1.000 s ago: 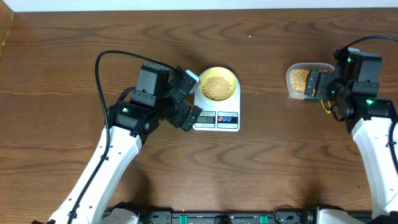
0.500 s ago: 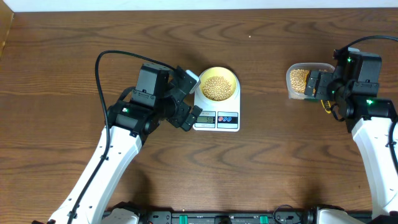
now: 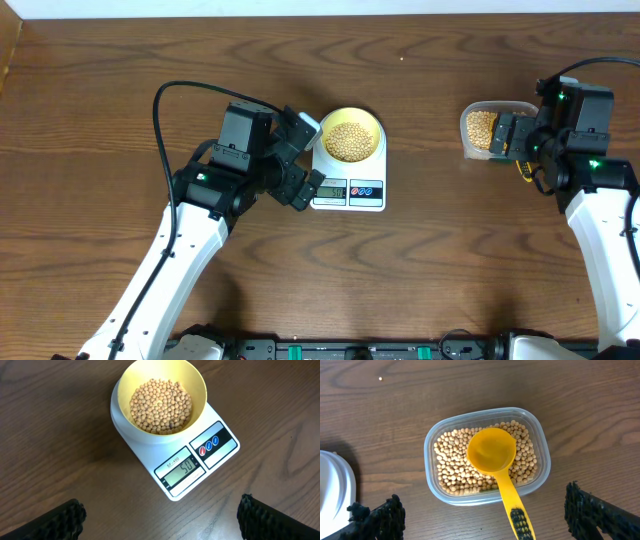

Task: Scoop item into bowl and weigh 50g on scale

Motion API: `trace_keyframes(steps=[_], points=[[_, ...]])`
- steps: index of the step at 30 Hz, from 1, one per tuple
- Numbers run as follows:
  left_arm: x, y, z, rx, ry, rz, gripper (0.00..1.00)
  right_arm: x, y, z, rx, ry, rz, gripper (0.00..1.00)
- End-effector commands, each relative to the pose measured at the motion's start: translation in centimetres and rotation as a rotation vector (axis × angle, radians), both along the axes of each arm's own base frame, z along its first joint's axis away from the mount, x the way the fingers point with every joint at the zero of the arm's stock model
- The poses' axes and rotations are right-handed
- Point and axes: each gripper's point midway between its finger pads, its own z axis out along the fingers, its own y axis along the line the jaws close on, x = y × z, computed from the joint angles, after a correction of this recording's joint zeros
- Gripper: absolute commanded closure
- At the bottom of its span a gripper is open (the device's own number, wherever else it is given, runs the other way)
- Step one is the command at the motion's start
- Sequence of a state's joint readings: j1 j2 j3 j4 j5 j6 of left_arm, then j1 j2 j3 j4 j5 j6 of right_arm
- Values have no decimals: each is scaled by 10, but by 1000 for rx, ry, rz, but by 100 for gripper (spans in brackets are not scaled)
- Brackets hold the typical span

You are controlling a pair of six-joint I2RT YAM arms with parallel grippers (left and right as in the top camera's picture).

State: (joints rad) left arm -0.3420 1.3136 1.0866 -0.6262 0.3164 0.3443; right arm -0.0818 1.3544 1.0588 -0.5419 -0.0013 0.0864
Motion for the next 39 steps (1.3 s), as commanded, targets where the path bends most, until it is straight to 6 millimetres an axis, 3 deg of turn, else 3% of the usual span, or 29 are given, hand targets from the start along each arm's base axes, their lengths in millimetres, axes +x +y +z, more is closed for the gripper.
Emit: trace_keyframes(steps=[1, 22, 31, 39], points=[[-2, 0, 1, -9, 0, -5, 1, 1, 2, 7, -9, -17, 15, 1], [-1, 0, 3, -11, -7, -5, 1, 0, 2, 7, -9, -17, 15, 1], [-5, 1, 18, -26, -51, -5, 1, 0, 2, 7, -9, -17, 15, 1], [-5, 17, 21, 1, -174, 52, 1, 1, 2, 7, -9, -17, 15, 1]])
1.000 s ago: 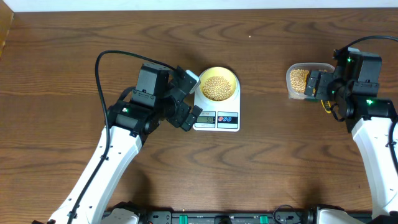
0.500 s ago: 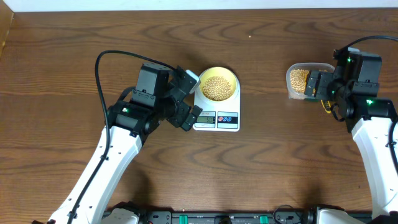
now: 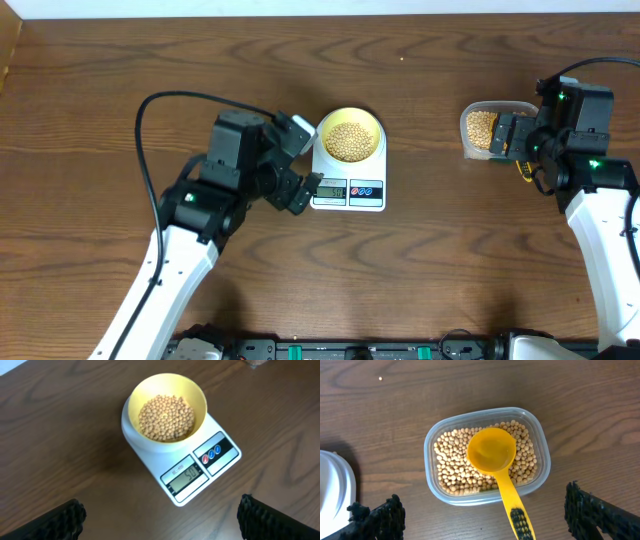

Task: Scoop item into bowl and weigh 50g on scale

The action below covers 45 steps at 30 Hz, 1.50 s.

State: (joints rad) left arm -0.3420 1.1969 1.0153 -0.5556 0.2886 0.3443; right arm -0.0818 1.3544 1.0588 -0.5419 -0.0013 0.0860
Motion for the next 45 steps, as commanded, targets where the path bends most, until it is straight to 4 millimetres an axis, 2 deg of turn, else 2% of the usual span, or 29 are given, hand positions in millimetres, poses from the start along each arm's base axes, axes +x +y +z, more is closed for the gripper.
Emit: trace_keyframes(steps=[1, 15, 23, 28, 35, 45], points=[[1, 11, 4, 14, -75, 39, 1, 1, 2, 7, -9, -17, 15, 1], [2, 51, 24, -82, -397, 306, 1, 1, 2, 7, -9, -17, 15, 1], [-5, 73, 14, -201, -543, 432, 1, 0, 2, 7, -9, -17, 15, 1], [-18, 87, 5, -293, -603, 491, 1, 0, 2, 7, -9, -17, 15, 1], [-32, 101, 12, -353, -722, 520, 1, 1, 2, 7, -9, -17, 15, 1], [-45, 122, 4, -396, -789, 587, 1, 1, 2, 7, -9, -17, 15, 1]])
